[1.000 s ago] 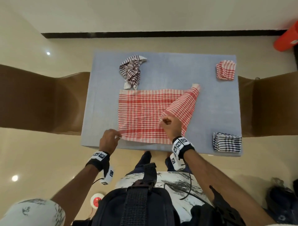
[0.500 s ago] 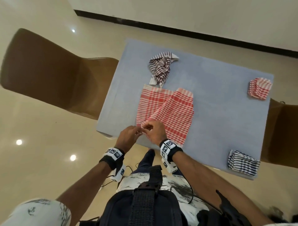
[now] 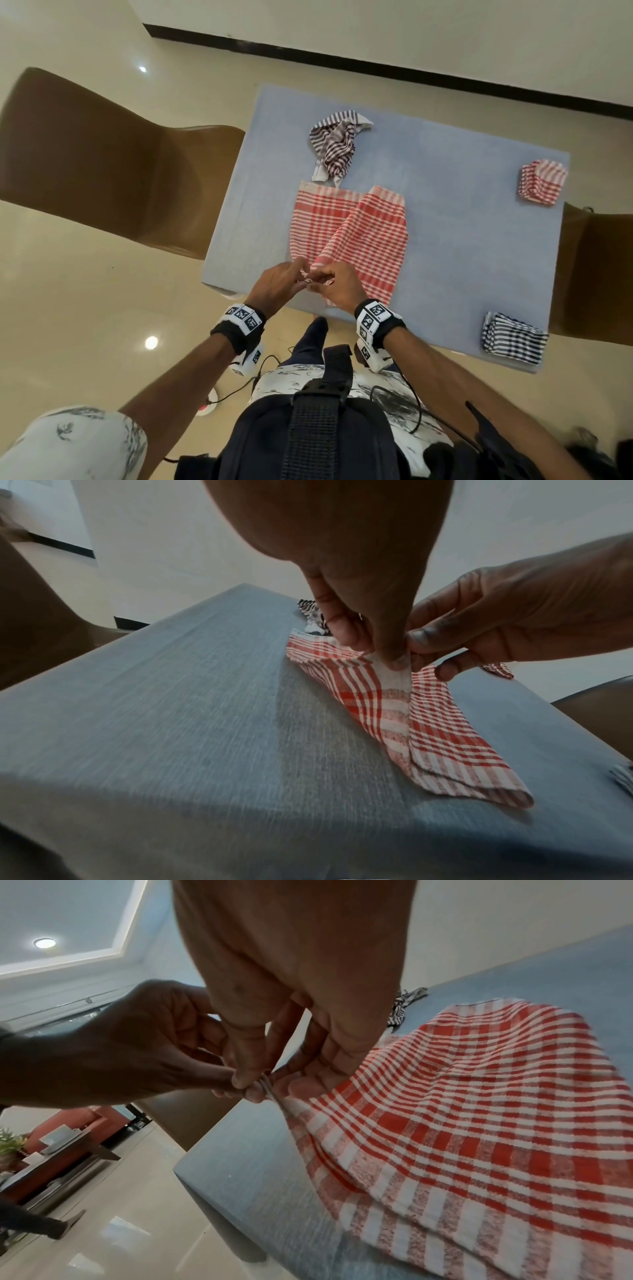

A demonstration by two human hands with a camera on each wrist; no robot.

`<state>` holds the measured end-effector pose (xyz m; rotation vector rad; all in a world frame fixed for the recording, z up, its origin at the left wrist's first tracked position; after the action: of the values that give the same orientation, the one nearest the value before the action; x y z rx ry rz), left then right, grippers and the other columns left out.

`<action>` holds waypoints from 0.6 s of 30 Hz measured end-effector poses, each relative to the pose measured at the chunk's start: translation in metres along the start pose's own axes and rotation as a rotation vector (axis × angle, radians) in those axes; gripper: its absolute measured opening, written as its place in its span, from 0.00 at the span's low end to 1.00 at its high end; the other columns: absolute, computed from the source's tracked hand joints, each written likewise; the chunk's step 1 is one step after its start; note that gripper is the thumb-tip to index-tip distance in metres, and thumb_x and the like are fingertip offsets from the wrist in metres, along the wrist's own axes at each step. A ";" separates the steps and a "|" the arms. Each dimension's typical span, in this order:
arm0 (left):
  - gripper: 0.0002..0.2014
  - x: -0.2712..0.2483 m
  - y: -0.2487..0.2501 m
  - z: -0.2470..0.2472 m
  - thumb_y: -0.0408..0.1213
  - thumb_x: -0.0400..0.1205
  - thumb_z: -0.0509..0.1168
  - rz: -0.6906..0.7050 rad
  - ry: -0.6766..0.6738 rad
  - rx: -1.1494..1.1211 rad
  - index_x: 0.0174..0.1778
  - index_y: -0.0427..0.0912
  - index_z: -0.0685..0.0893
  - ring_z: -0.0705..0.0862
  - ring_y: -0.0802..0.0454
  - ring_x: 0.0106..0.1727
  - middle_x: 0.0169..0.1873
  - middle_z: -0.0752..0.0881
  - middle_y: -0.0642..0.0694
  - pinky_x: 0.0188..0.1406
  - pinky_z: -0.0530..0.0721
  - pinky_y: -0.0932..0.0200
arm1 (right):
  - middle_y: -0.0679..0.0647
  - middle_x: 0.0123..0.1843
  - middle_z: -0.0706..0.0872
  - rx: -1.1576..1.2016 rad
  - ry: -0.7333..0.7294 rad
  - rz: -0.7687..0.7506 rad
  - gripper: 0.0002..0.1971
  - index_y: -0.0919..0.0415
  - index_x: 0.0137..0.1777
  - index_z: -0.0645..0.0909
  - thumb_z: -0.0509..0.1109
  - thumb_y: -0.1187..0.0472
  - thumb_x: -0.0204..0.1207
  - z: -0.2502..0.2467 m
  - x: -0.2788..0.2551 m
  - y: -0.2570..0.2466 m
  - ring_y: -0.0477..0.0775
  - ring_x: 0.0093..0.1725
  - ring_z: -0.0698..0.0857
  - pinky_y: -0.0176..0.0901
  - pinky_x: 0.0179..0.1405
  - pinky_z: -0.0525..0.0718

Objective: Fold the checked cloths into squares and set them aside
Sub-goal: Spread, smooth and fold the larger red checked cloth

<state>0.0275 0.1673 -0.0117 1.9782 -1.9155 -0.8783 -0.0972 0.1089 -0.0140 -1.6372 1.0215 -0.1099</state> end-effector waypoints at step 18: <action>0.15 0.062 0.100 -0.032 0.54 0.85 0.68 0.369 0.071 0.124 0.54 0.44 0.86 0.83 0.50 0.48 0.49 0.88 0.47 0.40 0.83 0.58 | 0.43 0.47 0.93 0.029 0.223 -0.025 0.06 0.55 0.54 0.92 0.76 0.57 0.81 -0.135 -0.047 -0.014 0.39 0.48 0.89 0.29 0.50 0.84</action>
<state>-0.0386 0.0893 0.0554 1.6109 -2.2387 -0.5944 -0.1939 0.0384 0.0648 -1.6373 1.1618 -0.3289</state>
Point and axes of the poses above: each hand's wrist, its own x-axis towards the middle knuckle, its own z-axis out of the palm, y = z × x, the point moved 8 cm from there along x, towards the middle knuckle
